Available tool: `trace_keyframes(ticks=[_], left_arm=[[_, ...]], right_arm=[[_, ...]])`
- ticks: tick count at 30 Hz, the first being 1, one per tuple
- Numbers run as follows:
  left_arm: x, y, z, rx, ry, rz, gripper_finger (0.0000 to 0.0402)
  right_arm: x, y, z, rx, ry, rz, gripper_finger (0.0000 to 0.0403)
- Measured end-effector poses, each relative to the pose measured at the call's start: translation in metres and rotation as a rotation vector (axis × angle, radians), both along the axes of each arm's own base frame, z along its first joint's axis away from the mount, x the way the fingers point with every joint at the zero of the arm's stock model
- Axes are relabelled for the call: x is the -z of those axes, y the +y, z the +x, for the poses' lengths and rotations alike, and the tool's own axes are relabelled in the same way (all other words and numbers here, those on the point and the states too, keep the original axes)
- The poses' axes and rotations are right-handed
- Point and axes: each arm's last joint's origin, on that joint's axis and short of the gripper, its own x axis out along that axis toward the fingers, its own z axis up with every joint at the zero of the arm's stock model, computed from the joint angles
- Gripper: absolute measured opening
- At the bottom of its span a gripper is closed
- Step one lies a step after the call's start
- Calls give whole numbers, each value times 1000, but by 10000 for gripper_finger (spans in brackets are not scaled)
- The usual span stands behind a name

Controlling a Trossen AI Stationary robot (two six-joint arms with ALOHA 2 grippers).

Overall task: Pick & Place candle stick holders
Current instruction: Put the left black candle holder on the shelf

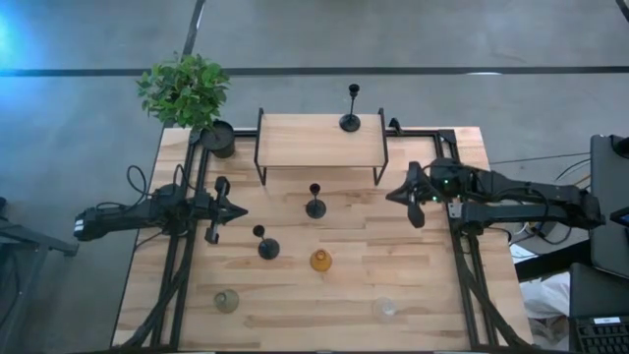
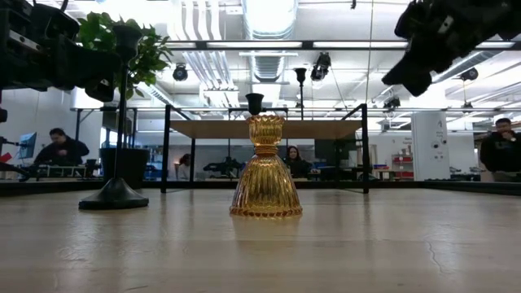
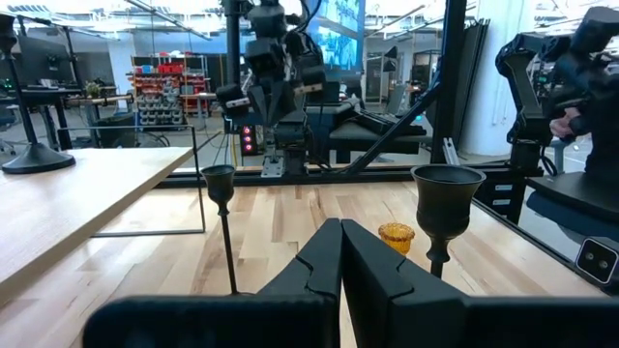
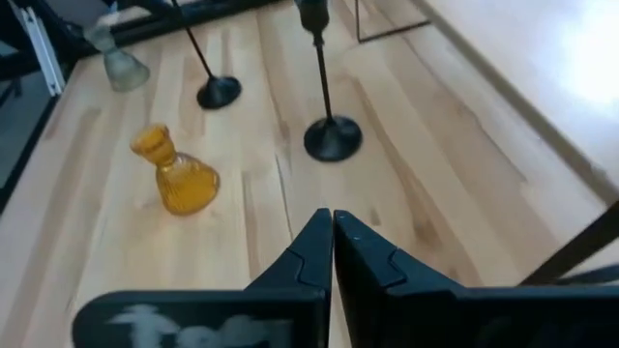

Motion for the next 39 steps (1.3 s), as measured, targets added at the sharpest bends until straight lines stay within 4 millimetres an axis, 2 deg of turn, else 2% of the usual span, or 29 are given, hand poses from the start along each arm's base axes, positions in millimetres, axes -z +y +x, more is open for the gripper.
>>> trace_keyframes(ticks=[9,15,18,25,28,31,36,39], left_arm=[[-5,3,0,-97,-49,-9,14],[-5,4,0,-141,-57,-42,14],[-6,5,-1,-153,-68,-223,14],[-7,10,-2,-280,-156,-825,14],[-7,11,-2,-266,-185,-1021,14],[-7,9,-1,-211,-145,-936,14],[-14,0,-1,44,-29,-560,14],[-24,-3,-1,91,12,-502,14]], right_arm=[[18,1,-2,0,55,15,13],[18,1,-2,1,54,16,13],[18,1,-2,1,54,16,13],[18,1,-2,0,54,17,13],[19,1,-2,0,54,17,13],[19,1,-2,0,54,17,13],[18,1,-2,0,54,17,13],[18,1,-2,-1,53,17,13]])
